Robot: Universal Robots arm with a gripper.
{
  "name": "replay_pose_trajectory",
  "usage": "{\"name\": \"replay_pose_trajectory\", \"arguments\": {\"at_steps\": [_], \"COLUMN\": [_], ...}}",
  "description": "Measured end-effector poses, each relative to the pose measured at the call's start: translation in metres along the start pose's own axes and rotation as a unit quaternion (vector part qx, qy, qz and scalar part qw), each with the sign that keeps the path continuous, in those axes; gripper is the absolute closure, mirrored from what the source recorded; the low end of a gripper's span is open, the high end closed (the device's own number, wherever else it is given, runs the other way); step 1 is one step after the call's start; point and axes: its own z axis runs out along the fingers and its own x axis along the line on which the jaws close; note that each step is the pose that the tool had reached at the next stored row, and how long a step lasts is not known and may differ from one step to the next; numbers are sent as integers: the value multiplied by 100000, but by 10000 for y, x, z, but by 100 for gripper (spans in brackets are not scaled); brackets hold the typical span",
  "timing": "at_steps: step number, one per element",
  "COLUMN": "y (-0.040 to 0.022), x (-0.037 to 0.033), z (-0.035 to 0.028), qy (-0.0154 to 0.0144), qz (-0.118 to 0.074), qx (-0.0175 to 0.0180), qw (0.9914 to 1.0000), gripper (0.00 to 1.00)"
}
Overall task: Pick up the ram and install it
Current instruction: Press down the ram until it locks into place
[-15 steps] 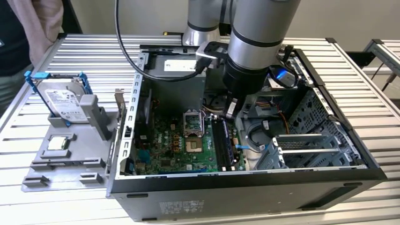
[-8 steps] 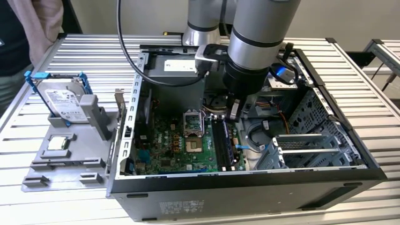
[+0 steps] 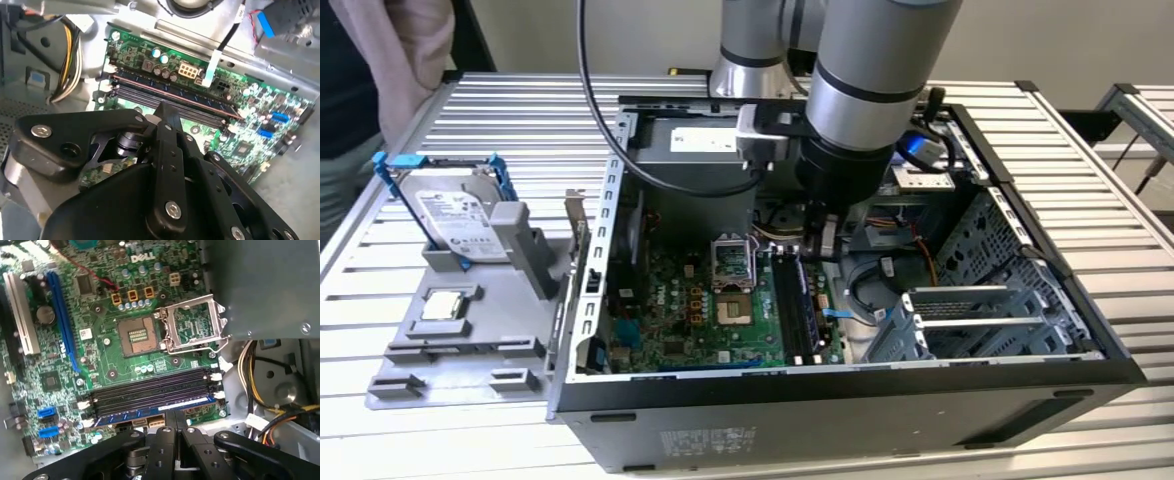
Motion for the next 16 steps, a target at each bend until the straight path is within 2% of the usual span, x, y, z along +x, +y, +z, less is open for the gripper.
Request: {"name": "replay_pose_trajectory", "arguments": {"at_steps": [2,5,10,16], "y": [0,0,-8,-40], "x": [0,1,15,78], "z": [4,10,29,119], "qy": [-1,-10,40,39], "qz": [-1829,-4466,-5117,-6007], "qx": [-5,-11,-26,-78], "qw": [99983,99900,99869,99819], "gripper": [100,100,100,100]}}
